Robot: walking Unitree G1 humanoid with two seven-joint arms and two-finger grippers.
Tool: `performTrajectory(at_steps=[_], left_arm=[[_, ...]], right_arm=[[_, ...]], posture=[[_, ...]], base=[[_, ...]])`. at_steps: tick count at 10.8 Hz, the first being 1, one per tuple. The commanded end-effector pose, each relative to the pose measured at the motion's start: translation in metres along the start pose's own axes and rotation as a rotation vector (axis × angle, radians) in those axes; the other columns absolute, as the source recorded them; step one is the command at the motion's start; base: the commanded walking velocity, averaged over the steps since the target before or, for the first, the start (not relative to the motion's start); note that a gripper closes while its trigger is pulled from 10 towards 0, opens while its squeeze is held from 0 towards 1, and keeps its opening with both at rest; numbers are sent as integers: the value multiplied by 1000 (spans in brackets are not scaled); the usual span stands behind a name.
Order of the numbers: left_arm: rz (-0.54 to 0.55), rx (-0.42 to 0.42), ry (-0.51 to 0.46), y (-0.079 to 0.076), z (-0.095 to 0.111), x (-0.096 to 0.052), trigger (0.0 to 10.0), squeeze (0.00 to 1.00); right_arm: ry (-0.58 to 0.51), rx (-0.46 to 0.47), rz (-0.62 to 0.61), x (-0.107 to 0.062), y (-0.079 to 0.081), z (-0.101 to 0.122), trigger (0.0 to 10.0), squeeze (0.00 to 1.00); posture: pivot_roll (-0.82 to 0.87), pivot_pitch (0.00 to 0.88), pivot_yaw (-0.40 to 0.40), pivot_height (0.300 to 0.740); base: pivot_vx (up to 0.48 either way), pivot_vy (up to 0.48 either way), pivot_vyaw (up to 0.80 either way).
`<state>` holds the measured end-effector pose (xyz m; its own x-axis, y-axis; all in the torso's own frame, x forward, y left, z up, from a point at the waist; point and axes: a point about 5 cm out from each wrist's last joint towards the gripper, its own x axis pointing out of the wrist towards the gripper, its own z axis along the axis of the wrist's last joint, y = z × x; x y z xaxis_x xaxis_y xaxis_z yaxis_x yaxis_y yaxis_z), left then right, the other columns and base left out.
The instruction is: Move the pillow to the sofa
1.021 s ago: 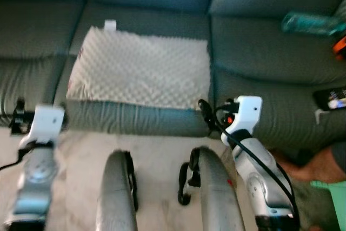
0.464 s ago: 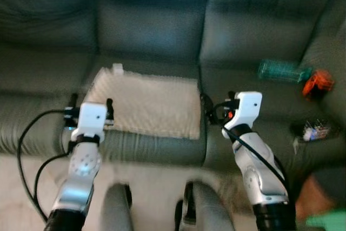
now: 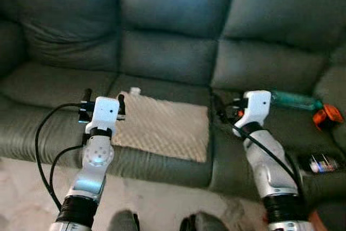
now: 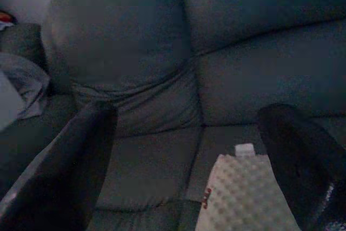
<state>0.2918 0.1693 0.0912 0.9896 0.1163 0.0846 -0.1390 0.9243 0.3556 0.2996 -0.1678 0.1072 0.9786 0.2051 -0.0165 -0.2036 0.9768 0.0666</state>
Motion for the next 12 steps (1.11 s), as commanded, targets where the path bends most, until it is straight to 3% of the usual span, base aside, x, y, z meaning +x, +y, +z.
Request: performTrajectory(at_steps=[1, 4, 6, 9, 12], left_arm=[[5, -5, 13, 4, -5, -6, 10000, 0], [31, -47, 65, 10, -15, -20, 10000, 0], [30, -48, 65, 11, -13, -16, 10000, 0], [34, -38, 64, 13, -12, -11, 10000, 0], [38, -37, 73, 7, -11, -13, 10000, 0]], right_arm=[[-2, -24, -11, -5, -8, 0, 10000, 0], [-9, -23, -68, -17, -7, -7, 10000, 0], [-5, -38, 11, -22, 12, -11, 10000, 0], [-14, -69, 18, -18, 3, -4, 10000, 0], [-17, -104, 96, -10, 10, 1, 10000, 0]], posture=[[6, 0, -48, 740], [20, 0, -63, 740], [13, 0, -58, 740], [7, 0, -56, 740], [10, 2, -52, 740]], base=[[0, 0, 0], [0, 259, 267], [0, 480, 800], [0, 480, 800], [0, 480, 585]])
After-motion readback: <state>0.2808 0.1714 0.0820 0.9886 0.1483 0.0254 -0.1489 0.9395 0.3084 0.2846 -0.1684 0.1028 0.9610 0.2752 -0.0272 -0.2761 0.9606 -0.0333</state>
